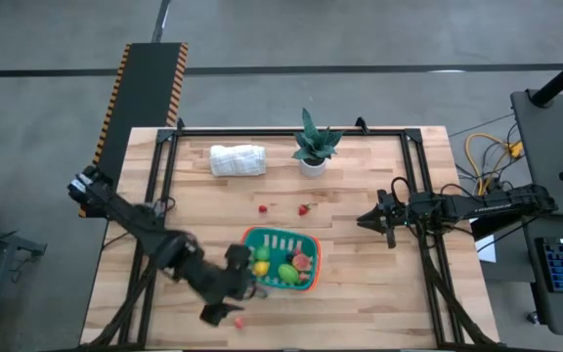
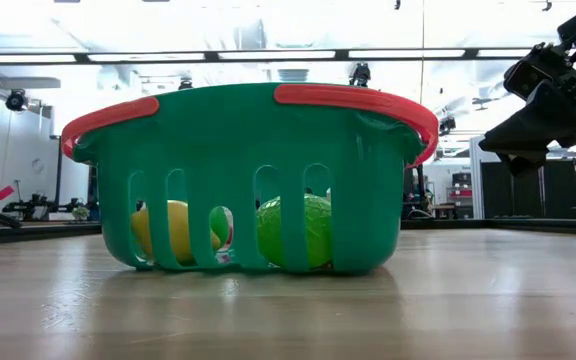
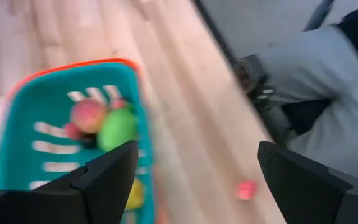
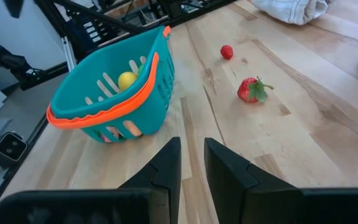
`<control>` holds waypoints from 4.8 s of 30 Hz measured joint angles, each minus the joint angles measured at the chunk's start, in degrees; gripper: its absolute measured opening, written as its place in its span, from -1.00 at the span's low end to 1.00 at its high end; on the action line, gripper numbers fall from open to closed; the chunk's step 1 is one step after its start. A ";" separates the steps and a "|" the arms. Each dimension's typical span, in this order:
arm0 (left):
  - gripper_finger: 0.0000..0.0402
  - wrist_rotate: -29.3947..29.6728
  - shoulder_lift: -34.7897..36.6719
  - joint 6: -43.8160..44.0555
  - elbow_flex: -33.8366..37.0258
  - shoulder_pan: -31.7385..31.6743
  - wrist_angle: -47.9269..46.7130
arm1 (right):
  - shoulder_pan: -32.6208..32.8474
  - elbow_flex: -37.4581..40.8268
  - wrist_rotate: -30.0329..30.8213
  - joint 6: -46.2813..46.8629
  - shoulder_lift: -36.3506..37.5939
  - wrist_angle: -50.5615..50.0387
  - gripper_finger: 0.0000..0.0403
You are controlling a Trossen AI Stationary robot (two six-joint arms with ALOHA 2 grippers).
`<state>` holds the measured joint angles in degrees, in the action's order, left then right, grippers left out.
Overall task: Pick and placing Produce into tupperware
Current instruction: Put the small pink peach into the blue bin
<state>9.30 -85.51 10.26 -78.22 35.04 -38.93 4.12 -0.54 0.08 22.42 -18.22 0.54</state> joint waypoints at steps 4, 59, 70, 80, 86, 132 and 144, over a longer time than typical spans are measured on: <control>0.58 0.58 -1.44 8.03 -0.09 4.06 1.15 | 0.00 0.00 0.00 -0.55 0.01 0.00 -0.69; 0.31 -2.94 -28.25 43.00 0.03 10.04 0.93 | 0.00 0.00 -0.46 -3.14 0.00 0.01 -0.69; -0.37 -2.18 -28.25 41.57 0.77 9.95 0.34 | 0.00 0.00 -0.46 -3.13 0.00 0.02 -0.69; -0.71 -4.30 -24.34 38.61 0.94 10.04 0.91 | 0.00 0.00 -0.46 -3.00 0.00 0.00 -0.69; -0.72 -1.50 -18.05 36.73 0.94 9.61 -0.62 | 0.00 0.00 -0.46 -3.02 0.02 0.02 -0.68; -0.73 11.81 -11.70 1.40 7.77 -13.22 4.44 | 0.00 0.00 -0.42 -2.93 -6.44 0.11 -0.69; -0.47 11.60 -11.72 0.98 7.74 -13.24 9.76 | 0.00 0.00 -0.42 -2.90 -6.43 0.17 -0.69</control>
<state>20.89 -97.23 11.25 -70.48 21.80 -29.17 4.12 -0.54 -0.34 19.52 -24.64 0.71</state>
